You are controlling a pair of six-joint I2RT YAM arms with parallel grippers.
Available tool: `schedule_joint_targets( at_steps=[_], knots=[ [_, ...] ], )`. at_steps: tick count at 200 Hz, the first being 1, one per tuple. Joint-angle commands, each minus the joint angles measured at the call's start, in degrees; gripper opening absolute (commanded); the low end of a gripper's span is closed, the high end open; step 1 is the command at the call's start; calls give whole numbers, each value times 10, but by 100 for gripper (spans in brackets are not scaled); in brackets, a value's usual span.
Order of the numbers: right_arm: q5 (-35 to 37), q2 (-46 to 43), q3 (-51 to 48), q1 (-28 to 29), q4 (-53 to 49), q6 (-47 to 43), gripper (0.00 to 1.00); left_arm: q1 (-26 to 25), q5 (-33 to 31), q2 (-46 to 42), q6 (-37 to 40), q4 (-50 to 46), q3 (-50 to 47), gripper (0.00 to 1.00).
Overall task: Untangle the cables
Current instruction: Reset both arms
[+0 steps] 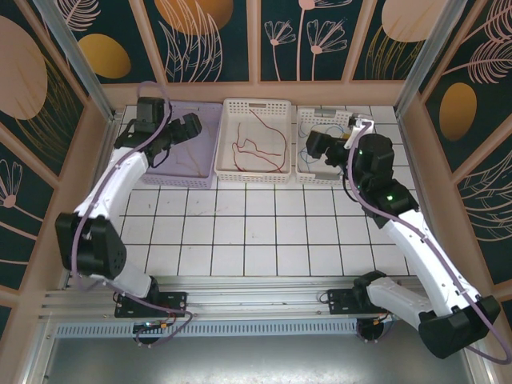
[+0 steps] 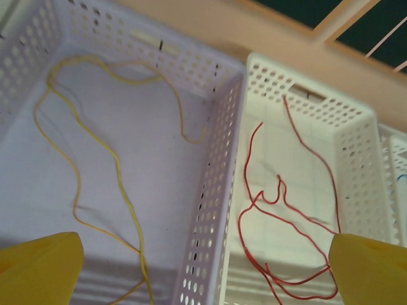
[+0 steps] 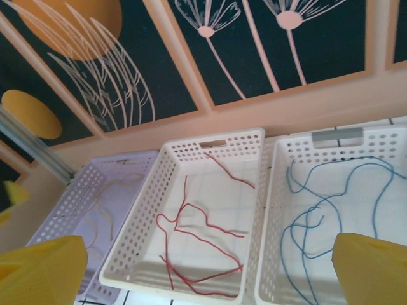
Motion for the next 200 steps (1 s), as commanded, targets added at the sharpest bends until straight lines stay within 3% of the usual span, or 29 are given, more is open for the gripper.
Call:
schedule_joint_targets(
  at_steps=[1, 21, 50, 68, 87, 130, 157, 178, 195, 200],
  knots=[
    [62, -17, -27, 1, 14, -26, 99, 3, -63, -92, 22, 31, -63, 99],
    [104, -12, -66, -5, 31, -24, 99, 3, -131, -181, 37, 91, -159, 98],
    [256, 12, -143, -26, 93, -26, 99, 3, -230, -286, 65, 169, -302, 99],
    [252, 35, -196, -57, 153, 0, 99, 4, -241, -338, 65, 241, -394, 99],
    [287, 78, -249, -78, 236, -14, 99, 3, -298, -354, 52, 308, -469, 98],
    [94, 150, -437, -135, 653, -228, 99, 3, -351, -283, 61, 391, -532, 99],
    [117, 211, -457, -167, 721, -175, 99, 8, -373, -248, 103, 521, -580, 99],
    [89, 238, -451, -173, 746, -202, 99, 11, -361, -206, 137, 599, -588, 98],
    [79, 297, -498, -191, 911, -200, 99, 14, -377, -158, 129, 678, -624, 99],
    [69, 304, -507, -205, 915, -180, 99, 17, -370, -139, 140, 706, -631, 99]
  ],
)
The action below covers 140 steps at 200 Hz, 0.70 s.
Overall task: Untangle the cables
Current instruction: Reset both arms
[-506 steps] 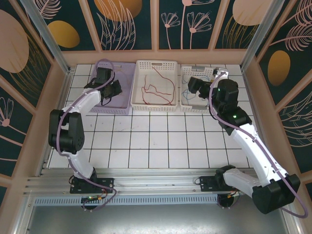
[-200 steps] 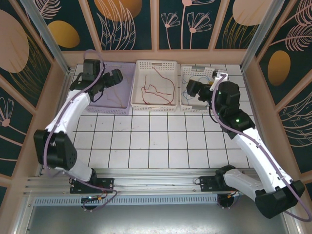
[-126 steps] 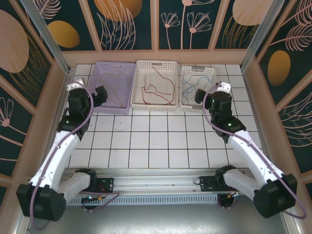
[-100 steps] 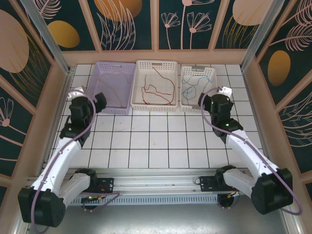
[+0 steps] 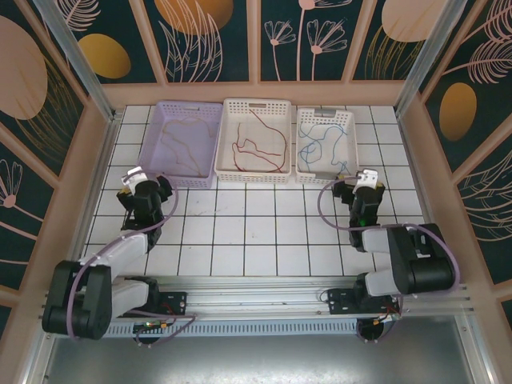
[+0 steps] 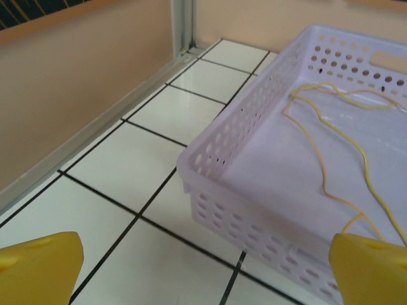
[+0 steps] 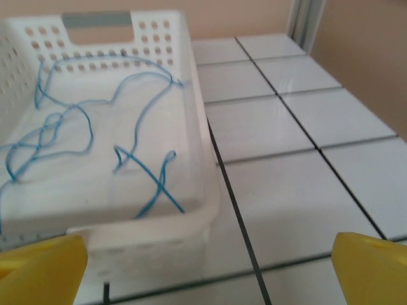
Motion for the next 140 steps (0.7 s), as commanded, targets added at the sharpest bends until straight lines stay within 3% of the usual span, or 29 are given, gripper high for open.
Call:
schedule_joint_targets(
  at_steps=[1, 8, 30, 45, 64, 72, 89, 108, 118, 140],
  knots=[
    [-41, 51, -45, -33, 207, 8, 99, 8, -17, 56, 32, 170, -37, 99],
    [-60, 71, -52, -49, 245, 16, 99, 11, -6, 61, 25, 124, -15, 99],
    [-87, 72, -5, -61, 151, 21, 99, 13, 8, 78, 49, 255, -46, 99],
    [-104, 69, -1, -73, 138, 32, 99, 16, -3, 114, 54, 208, -1, 99],
    [-105, 67, -1, -72, 135, 32, 99, 17, 93, 148, 101, 184, 34, 99],
    [-105, 68, -2, -73, 139, 32, 99, 20, 94, 140, 128, 235, 16, 99],
    [-99, 67, -6, -73, 143, 34, 99, 23, 77, 151, 142, 456, -95, 99],
    [-72, 65, -26, -70, 180, 42, 99, 30, 71, 207, 134, 486, -78, 99],
    [-73, 65, -26, -70, 179, 42, 99, 53, 108, 193, 110, 424, -63, 99],
    [-67, 66, -7, -67, 144, 42, 99, 61, 120, 194, 107, 431, -64, 99]
  ],
)
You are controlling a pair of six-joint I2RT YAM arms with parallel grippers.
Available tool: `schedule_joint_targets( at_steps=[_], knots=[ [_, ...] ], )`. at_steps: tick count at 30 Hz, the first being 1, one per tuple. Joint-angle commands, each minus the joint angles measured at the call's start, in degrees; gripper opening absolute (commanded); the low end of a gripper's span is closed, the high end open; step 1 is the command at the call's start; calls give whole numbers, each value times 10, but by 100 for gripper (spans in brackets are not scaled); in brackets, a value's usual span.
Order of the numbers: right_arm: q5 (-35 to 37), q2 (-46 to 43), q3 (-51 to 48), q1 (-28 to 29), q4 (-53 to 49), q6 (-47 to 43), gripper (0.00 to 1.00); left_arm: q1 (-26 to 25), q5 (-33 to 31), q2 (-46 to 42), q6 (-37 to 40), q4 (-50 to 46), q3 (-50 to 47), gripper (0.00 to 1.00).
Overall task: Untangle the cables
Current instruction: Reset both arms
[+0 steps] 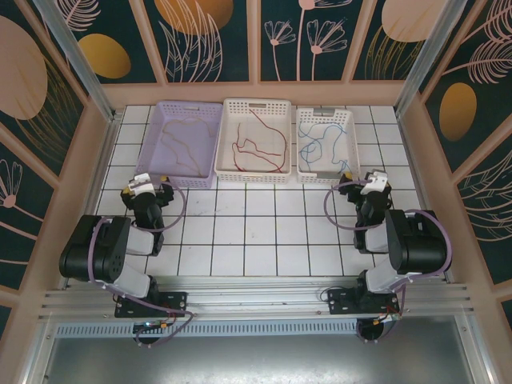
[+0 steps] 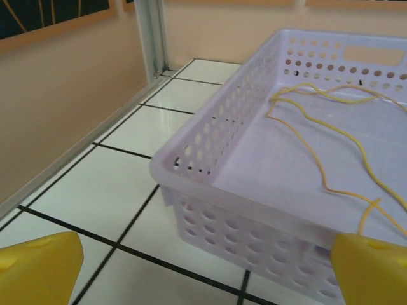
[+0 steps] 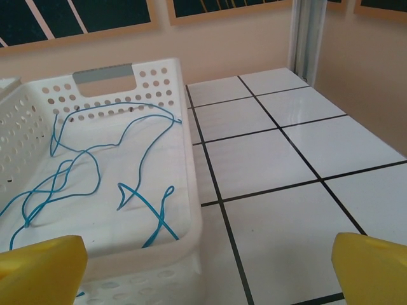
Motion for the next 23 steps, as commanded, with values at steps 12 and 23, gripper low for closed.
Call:
schedule_joint_targets(
  at_steps=[12, 23],
  knots=[
    [7, 0, 16, 9, 7, -2, 99, 12, 31, -10, -2, 74, 1, 99],
    [1, -1, 16, 6, 3, -1, 99, 12, 50, -9, 5, 71, 4, 99]
  ],
)
